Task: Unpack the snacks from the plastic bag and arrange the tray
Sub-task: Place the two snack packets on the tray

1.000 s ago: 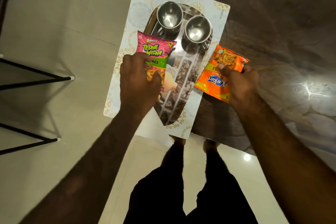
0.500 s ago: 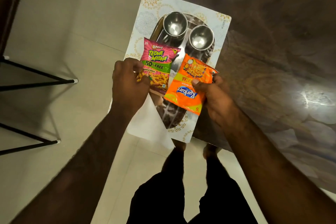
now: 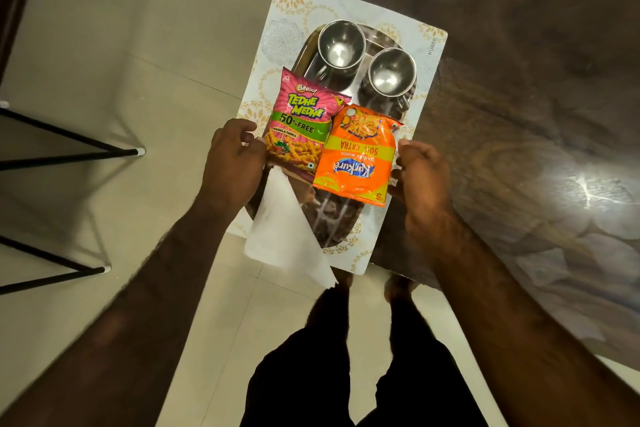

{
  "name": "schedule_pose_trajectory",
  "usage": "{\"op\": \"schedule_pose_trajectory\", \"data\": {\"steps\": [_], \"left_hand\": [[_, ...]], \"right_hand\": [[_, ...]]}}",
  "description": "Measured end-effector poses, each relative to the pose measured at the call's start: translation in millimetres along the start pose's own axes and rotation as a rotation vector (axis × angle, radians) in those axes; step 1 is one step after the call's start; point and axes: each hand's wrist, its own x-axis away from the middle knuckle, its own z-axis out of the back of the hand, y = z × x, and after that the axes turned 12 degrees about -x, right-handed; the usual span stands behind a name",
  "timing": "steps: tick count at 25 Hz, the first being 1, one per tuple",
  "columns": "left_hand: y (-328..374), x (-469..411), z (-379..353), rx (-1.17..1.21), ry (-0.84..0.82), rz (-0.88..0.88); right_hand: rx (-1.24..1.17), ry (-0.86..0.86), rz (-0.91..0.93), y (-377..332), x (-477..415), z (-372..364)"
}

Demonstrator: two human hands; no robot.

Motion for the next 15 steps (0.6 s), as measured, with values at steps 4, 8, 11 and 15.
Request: {"op": "schedule_pose_trajectory", "data": {"steps": [4, 8, 11, 15], "left_hand": [[-18, -14, 0, -0.080, 0.034, 0.025], [-23, -30, 0, -0.173, -0.010, 0.047], [-22, -39, -2, -0.232, -0.037, 0.043], [-25, -48, -4, -0.147, -0.072, 0.057]], "right_hand": [[0.033, -0.079, -0.117, 4, -4, 2], [0.022, -0.089, -0.143, 9, -13, -6], [0.065, -0.143, -0.163, 10, -22, -5], [0.080, -0.086, -0.153, 9, -27, 3]]}}
